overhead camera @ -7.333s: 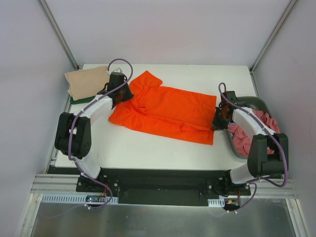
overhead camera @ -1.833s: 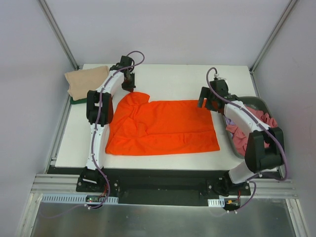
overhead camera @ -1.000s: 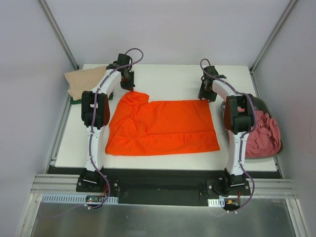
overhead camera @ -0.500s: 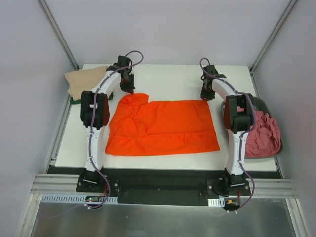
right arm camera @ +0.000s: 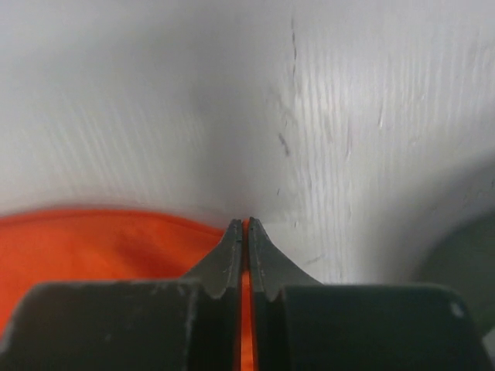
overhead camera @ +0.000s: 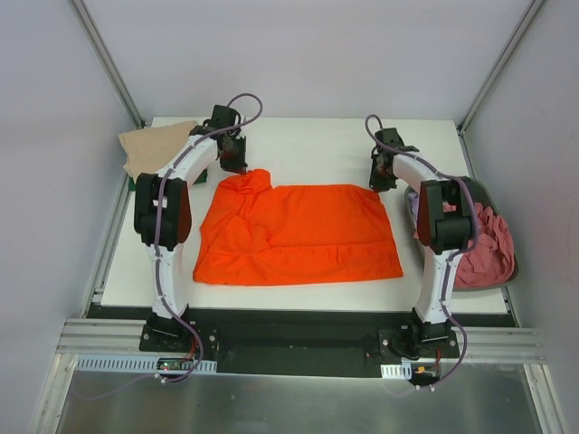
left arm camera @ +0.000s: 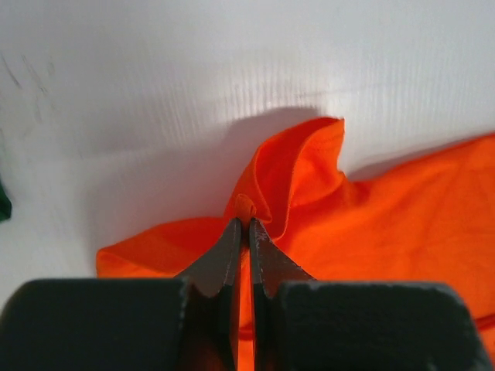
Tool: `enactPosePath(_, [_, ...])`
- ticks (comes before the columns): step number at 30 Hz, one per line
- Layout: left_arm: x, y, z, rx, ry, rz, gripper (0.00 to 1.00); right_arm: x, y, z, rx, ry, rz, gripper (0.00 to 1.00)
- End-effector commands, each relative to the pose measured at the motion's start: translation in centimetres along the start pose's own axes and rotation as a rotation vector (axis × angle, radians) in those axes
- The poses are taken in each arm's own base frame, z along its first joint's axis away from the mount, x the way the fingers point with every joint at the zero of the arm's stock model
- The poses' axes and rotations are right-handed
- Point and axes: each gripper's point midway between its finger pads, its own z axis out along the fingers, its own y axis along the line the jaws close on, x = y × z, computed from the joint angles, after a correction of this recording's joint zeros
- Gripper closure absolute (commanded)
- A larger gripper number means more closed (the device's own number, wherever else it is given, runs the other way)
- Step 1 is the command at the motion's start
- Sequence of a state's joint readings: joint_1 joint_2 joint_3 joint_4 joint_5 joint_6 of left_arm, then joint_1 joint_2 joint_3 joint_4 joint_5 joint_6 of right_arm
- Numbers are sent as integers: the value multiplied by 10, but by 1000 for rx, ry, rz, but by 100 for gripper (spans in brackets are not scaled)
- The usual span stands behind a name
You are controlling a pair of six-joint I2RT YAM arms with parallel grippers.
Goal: Fold and stack the t-shirts
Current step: Grap the side of the flattened tshirt furthest away from the robot with both arms, then fold the other side of the tshirt into a rectangle
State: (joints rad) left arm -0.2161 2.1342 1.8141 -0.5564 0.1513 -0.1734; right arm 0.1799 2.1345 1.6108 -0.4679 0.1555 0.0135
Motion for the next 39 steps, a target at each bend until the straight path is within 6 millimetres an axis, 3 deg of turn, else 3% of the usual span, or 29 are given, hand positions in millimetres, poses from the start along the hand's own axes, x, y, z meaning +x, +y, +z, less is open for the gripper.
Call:
enactPosePath(1, [2, -23, -36, 58, -86, -4, 100, -9, 15, -48, -93, -99, -45, 99])
enactPosePath(14, [80, -19, -74, 87, -145, -58, 100, 37, -6, -87, -81, -120, -49, 99])
enactPosePath(25, [109, -6, -108, 46, -229, -89, 100, 45, -21, -111, -54, -164, -47, 99])
enactPosePath(39, [148, 0, -121, 57, -237, -131, 100, 61, -30, -117, -40, -166, -47, 99])
